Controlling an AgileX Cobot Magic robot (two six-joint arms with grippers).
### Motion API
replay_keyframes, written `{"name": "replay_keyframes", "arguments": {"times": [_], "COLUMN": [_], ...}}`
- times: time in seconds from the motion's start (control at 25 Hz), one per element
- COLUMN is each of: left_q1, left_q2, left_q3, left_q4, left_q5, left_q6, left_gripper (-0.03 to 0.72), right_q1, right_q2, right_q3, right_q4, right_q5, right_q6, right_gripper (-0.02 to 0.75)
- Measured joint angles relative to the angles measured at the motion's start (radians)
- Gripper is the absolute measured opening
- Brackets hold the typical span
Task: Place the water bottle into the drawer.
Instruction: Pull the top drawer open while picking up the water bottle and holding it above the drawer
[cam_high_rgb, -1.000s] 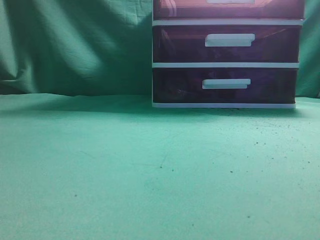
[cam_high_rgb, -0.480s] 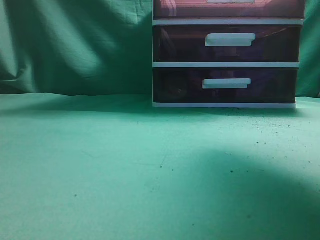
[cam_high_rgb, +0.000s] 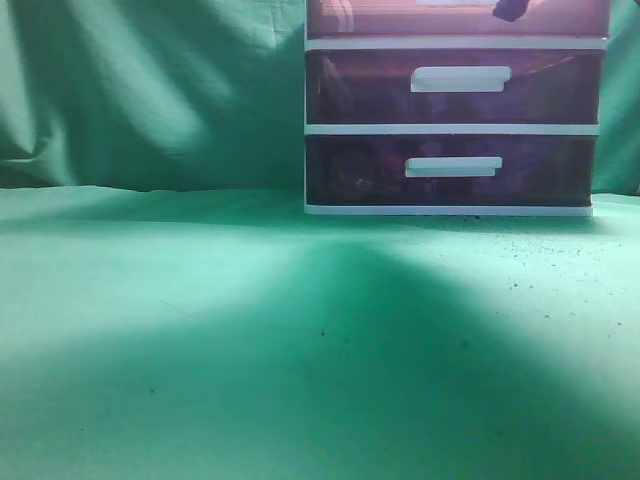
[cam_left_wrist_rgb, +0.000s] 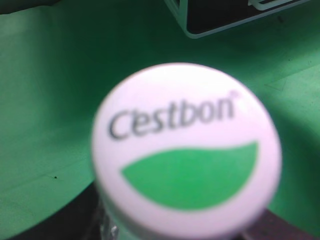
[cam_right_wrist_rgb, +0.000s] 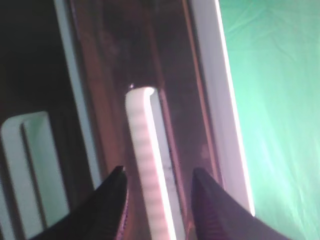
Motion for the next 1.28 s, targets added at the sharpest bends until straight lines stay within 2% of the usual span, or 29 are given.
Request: {"name": "replay_keyframes", "arguments": {"times": [0.44, 0.48, 0.56, 0.72, 0.88, 1.08, 1.12, 1.28], "left_q1": [0.0, 0.0, 0.0, 0.0, 0.0, 0.0, 0.0, 0.0], "left_q2": [0.023, 0.028, 0.03, 0.03, 0.03, 0.03, 0.03, 0.03], "left_q3": [0.0, 0.0, 0.0, 0.0, 0.0, 0.0, 0.0, 0.0], "left_q4": [0.041, 0.041, 0.043, 0.048, 0.051, 0.059, 0.06, 0.067], "left_q5": [0.004, 0.006, 0.013, 0.013, 0.013, 0.013, 0.013, 0.012], "left_q6": [0.0, 0.0, 0.0, 0.0, 0.0, 0.0, 0.0, 0.0], "left_gripper": [0.289, 0.289, 0.289, 0.289, 0.289, 0.289, 0.289, 0.289], "right_q1": [0.0, 0.0, 0.0, 0.0, 0.01, 0.044, 0.056, 0.117], "right_q2": [0.151, 0.153, 0.153, 0.143, 0.083, -0.04, -0.068, -0.187], "right_q3": [-0.142, -0.144, -0.146, -0.14, -0.077, 0.075, 0.103, 0.244], "right_q4": [-0.012, -0.012, -0.028, -0.055, -0.063, -0.061, -0.059, -0.031], "right_q5": [-0.052, -0.056, -0.065, -0.063, -0.038, -0.031, -0.031, -0.038], "right_q6": [0.0, 0.0, -0.022, -0.057, -0.061, -0.069, -0.073, -0.075], "right_gripper": [0.273, 0.181, 0.102, 0.106, 0.106, 0.106, 0.085, 0.085]}}
